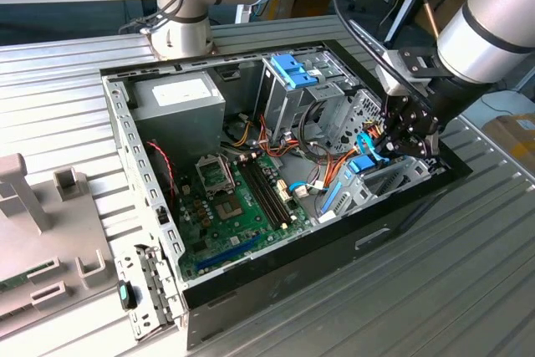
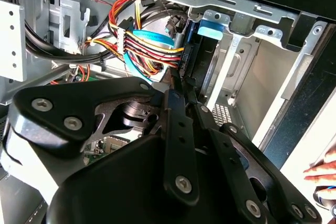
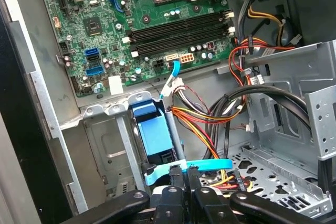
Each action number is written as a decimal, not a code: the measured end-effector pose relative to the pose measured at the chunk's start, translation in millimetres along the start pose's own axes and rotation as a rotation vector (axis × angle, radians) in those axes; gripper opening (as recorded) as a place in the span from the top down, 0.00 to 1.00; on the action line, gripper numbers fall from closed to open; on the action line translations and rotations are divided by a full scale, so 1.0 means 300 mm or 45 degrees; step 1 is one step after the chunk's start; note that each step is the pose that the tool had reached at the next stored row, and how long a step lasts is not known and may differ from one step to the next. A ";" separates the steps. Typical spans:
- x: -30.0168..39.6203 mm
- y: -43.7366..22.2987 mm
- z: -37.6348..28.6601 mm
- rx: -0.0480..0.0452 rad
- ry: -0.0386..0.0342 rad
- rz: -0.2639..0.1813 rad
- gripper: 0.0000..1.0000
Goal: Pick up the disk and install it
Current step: 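Insert the first disk wire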
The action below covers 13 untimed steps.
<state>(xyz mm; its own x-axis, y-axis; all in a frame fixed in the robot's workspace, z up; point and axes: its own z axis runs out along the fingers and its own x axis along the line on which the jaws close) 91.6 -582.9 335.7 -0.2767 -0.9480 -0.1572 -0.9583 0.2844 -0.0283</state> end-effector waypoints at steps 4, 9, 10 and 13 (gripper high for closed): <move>0.000 0.000 0.003 0.000 -0.0023 0.000 0.84; 0.000 0.000 0.001 0.000 -0.0002 0.000 0.73; -0.001 0.000 -0.003 0.000 -0.0004 0.000 0.73; -0.006 -0.001 -0.037 0.000 -0.0002 0.000 0.73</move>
<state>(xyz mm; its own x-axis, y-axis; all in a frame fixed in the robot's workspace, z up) 91.6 -582.9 347.0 -0.2767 -0.9480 -0.1574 -0.9583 0.2845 -0.0283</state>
